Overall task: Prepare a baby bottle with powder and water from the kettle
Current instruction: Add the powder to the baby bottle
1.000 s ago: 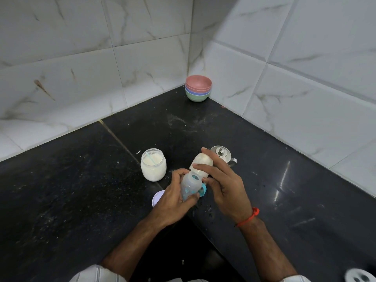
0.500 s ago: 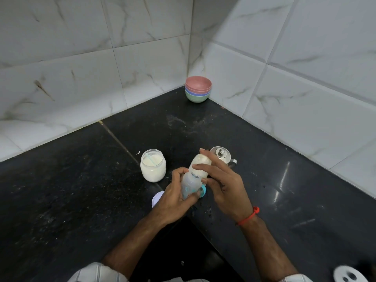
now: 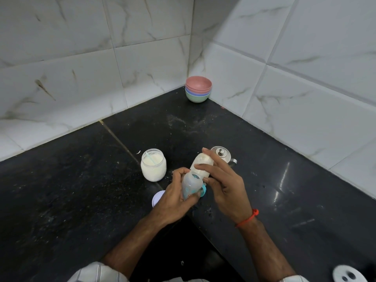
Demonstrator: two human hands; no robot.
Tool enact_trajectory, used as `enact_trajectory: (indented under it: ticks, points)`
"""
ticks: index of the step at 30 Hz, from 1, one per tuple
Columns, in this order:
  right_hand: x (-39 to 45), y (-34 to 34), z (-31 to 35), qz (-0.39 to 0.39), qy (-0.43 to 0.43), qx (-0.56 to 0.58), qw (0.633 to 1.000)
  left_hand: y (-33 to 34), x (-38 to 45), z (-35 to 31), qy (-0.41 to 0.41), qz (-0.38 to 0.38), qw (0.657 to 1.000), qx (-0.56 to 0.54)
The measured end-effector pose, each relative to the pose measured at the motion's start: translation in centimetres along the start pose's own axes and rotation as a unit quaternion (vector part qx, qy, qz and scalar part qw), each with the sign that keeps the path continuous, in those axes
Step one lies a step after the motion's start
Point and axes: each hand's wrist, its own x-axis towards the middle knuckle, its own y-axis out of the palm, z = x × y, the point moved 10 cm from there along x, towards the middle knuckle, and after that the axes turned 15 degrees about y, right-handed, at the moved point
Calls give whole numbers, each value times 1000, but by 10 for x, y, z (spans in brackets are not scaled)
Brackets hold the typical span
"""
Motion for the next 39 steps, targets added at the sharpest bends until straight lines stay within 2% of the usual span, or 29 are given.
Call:
enact_trajectory:
  ticks: [2, 5, 9, 12, 16, 22, 26, 29, 31, 33, 36, 39]
  points:
    - [-1, -4, 0, -23, -4, 4, 1000, 0, -1, -1, 0, 1, 1000, 1]
    - [-2, 1, 5, 6, -22, -1, 1000, -1, -1, -1, -2, -3, 1000, 3]
    - [-6, -6, 10, -15, -46, 4, 999, -1, -2, -4, -5, 0, 1000, 15]
    - [-4, 2, 7, 30, -42, 9, 999, -1, -4, -5, -18, -2, 1000, 17]
    - [-4, 3, 2, 20, -17, 15, 1000, -2, -6, -10, -19, -5, 999, 28]
    - [-3, 6, -20, 26, 71, 91, 993, -1, -5, -11, -24, 1, 999, 32]
    - [-2, 6, -25, 33, 90, 100, 990, 0, -6, -11, -23, 2, 999, 31]
    - [-1, -8, -10, -17, 57, 64, 996, 0, -7, -11, -23, 6, 999, 32]
    - [-3, -13, 5, -41, -7, 13, 999, 0, -6, -11, -24, 6, 999, 33]
    - [-5, -4, 11, -8, -50, -27, 998, 0, -5, -10, -28, 1, 999, 28]
    - [-4, 4, 8, 33, -37, -33, 998, 1, -6, -11, -32, 3, 999, 27]
    - [-3, -2, 5, 9, -13, -5, 1000, -1, -5, -12, -32, -2, 999, 25]
